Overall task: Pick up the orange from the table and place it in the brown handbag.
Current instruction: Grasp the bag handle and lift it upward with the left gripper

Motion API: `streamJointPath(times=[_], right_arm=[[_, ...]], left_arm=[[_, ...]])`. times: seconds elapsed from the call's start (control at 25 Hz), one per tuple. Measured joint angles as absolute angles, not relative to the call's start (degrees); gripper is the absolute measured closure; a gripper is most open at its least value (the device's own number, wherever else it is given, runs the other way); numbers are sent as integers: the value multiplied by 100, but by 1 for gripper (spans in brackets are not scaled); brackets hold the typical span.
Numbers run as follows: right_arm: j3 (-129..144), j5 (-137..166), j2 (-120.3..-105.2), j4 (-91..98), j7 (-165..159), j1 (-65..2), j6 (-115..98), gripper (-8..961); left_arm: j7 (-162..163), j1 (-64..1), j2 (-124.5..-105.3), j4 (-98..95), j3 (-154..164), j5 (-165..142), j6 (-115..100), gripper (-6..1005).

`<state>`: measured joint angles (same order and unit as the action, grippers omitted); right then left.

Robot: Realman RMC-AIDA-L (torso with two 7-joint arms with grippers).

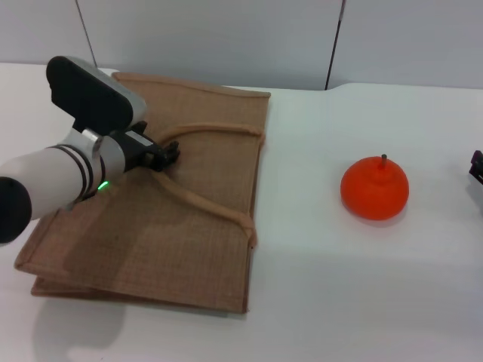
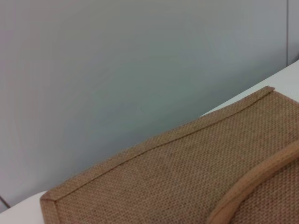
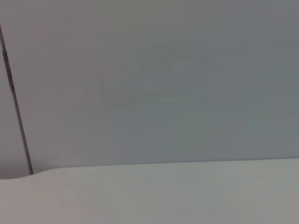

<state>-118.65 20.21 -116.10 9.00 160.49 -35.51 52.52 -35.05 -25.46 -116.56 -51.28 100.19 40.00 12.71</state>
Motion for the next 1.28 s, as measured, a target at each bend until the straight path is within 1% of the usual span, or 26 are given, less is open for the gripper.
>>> streamJointPath(times=[0.84, 1.08, 1.28], right_arm=[[-11865, 2021, -11610, 892, 16049, -3551, 5257, 74], [-11865, 2021, -11610, 890, 16042, -3551, 5260, 74], [-11865, 2021, -11610, 897, 16040, -3551, 5267, 74]], left_arm=[[-3428, -2596, -11681, -4877, 10097, 4140, 1042, 386], [-3421, -2608, -11680, -4833, 10134, 4140, 953, 621], [-3419, -2598, -11679, -4867, 10134, 4140, 809, 848]])
